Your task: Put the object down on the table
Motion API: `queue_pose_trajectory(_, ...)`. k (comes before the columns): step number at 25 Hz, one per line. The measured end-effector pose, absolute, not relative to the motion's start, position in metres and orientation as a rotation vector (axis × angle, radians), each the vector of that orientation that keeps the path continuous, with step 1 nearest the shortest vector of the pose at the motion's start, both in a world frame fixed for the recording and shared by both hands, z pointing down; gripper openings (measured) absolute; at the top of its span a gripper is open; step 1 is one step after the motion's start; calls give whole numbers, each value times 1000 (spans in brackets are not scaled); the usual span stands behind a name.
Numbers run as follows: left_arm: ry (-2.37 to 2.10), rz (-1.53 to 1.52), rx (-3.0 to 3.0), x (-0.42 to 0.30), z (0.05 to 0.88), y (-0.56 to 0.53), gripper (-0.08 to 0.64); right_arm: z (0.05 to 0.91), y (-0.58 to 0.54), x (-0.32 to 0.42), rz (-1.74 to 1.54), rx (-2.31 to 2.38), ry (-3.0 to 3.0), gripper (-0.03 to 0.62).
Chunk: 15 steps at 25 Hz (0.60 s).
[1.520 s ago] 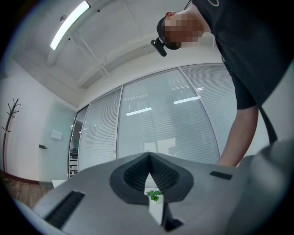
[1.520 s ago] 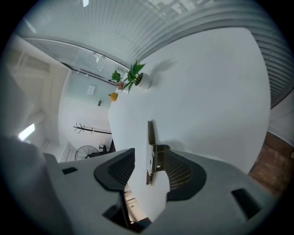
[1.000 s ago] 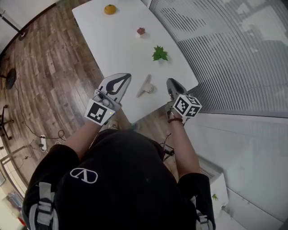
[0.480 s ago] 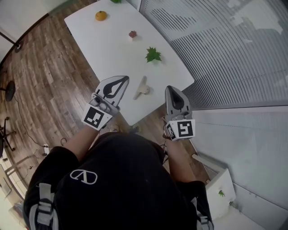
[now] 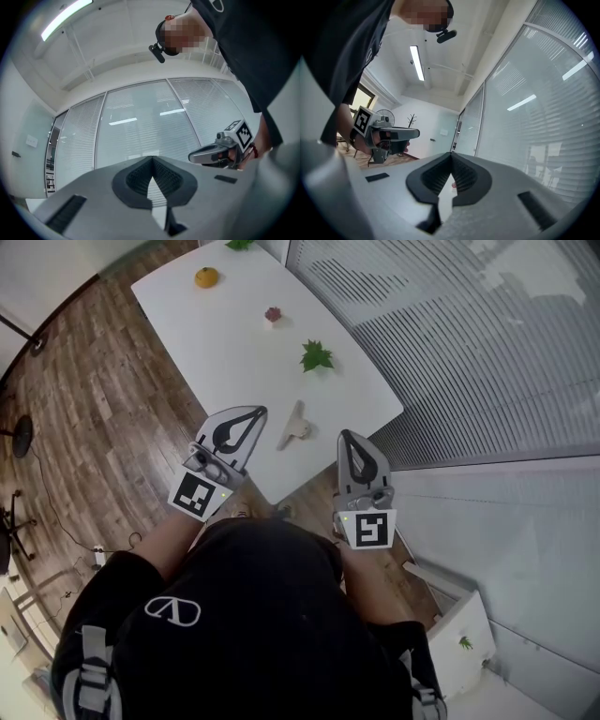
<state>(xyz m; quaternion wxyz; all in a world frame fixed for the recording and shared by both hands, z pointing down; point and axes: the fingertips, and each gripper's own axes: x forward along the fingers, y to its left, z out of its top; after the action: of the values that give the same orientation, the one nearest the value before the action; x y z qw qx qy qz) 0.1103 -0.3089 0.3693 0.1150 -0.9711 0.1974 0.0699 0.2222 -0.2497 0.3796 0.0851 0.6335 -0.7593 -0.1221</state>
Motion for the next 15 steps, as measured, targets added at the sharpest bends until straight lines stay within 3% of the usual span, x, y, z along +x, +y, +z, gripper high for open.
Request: queue_pose_trajectory(15,602,216,-2849,109,368,-311,5,377,-246,226,-404,1914,-2252,3)
